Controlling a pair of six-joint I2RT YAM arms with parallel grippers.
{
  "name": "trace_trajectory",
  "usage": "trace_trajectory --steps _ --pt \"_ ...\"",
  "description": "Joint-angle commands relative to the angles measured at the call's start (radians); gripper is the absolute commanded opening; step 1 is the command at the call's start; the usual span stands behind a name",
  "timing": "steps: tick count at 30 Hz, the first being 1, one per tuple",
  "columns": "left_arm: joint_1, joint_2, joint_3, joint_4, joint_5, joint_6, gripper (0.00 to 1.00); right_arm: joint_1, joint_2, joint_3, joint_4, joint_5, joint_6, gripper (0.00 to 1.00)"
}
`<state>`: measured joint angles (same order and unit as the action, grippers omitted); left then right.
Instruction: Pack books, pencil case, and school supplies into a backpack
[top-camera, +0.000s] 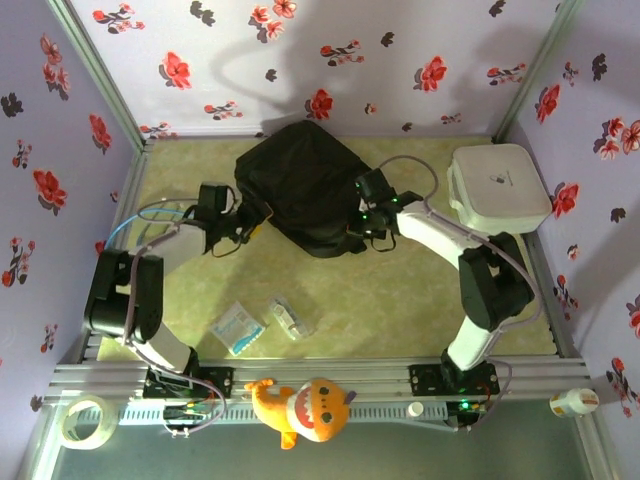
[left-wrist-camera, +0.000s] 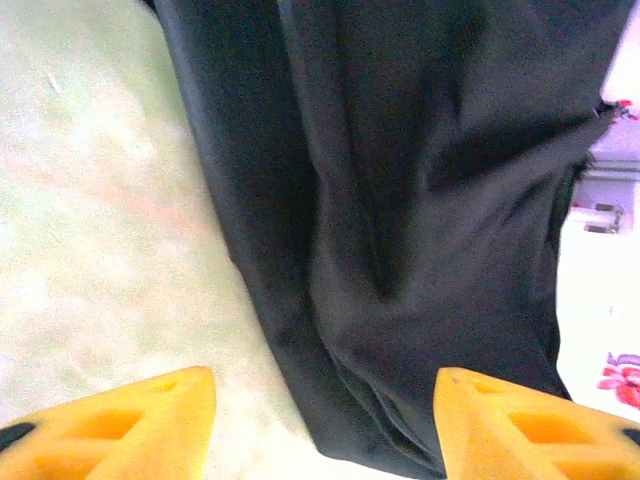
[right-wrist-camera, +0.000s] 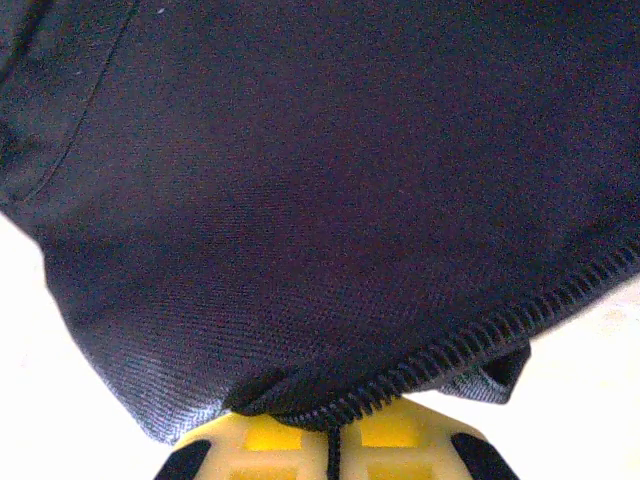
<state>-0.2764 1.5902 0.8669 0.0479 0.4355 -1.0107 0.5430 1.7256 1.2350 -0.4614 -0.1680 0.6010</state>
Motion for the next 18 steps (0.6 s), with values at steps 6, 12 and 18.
trace_trajectory --steps 6,12,18 --pt "-0.181 0.019 -0.056 0.221 -0.082 -0.253 0.62 0.063 0.089 0.099 0.102 -0.099 -0.001 0.00" --pt "-0.202 0.102 0.001 0.302 -0.086 -0.320 0.59 0.082 0.094 0.086 0.123 -0.106 0.017 0.00" --pt "-0.211 0.155 0.046 0.252 -0.097 -0.303 0.35 0.081 0.070 0.050 0.124 -0.079 0.026 0.00"
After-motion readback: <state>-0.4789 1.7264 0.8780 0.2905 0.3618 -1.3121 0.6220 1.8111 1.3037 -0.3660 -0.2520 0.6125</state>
